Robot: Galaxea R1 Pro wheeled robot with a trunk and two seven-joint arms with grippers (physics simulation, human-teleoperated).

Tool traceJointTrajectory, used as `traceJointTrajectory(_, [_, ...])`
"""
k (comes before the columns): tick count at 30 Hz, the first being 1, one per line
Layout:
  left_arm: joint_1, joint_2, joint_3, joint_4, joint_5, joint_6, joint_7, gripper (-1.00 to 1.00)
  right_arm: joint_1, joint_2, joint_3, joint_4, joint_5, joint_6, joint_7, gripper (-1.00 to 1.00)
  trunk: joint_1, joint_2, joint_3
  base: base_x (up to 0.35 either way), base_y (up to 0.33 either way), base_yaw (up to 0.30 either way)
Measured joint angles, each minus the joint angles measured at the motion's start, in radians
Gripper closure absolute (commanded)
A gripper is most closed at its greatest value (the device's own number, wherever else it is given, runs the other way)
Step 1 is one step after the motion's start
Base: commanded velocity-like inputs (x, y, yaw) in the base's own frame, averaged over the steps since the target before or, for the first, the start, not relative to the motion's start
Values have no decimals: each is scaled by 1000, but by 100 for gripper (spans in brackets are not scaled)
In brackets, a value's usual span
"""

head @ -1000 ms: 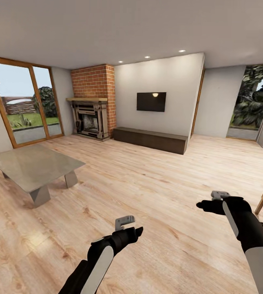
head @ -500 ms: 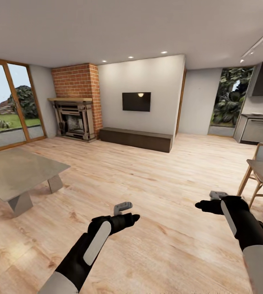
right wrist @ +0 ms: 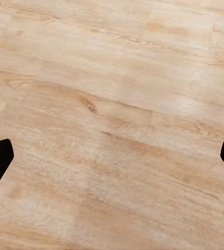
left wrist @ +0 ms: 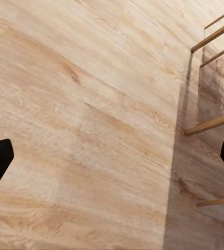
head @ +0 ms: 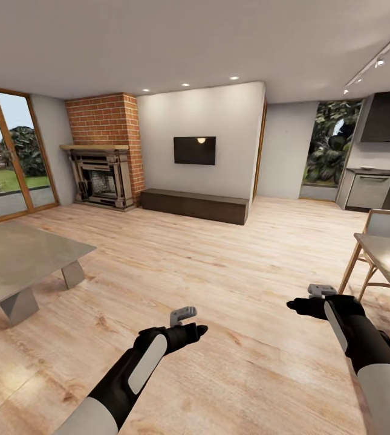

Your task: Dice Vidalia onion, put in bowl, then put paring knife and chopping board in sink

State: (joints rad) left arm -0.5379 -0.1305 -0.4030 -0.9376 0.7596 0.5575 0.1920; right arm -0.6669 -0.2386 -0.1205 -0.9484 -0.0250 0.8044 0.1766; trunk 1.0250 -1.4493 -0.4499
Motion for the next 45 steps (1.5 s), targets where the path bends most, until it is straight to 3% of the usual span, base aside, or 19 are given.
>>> traceJointTrajectory(16, [1, -6, -20, -2, -8, -2, 8, -100, 3, 0, 1, -2, -3, -1, 4, -100, 0, 0, 0, 0, 0, 0])
traceJointTrajectory(19, [1, -13, -111, -56, -3, -1, 24, -100, 7, 0, 2, -7, -3, -12, 7, -100, 0, 0, 0, 0, 0, 0])
traceJointTrajectory(21, [6, -13, -153, -108, 1, 0, 36, -100, 20, 3, 4, -7, -2, -33, 8, -100, 0, 0, 0, 0, 0, 0])
traceJointTrajectory(24, [20, -13, -185, -156, 0, 1, 46, -100, 41, 18, 17, -9, -3, -68, 8, -100, 0, 0, 0, 0, 0, 0])
traceJointTrajectory(27, [25, -13, -193, -170, -6, 2, 51, -100, 48, 23, 22, -11, -3, -78, 37, -100, 0, 0, 0, 0, 0, 0])
traceJointTrajectory(29, [27, -11, -196, -173, -7, 2, 52, -100, 51, 26, 23, -16, -3, -74, 112, -100, 0, 0, 0, 0, 0, -3])
traceJointTrajectory(32, [28, -8, -194, -172, -5, 2, 54, -100, 51, 30, 24, -22, -2, -12, 175, -100, 0, 0, 0, 0, 0, -163])
traceJointTrajectory(41, [33, 2, -187, -172, -3, 2, 49, -100, 51, 30, 19, -26, 2, -5, 186, -100, 0, 0, 0, 0, 0, -209])
traceJointTrajectory(45, [11, 5, -188, -194, 19, 1, 40, -100, 28, 13, 2, -49, -4, 16, 208, -100, 0, 0, 0, 0, 0, 0])
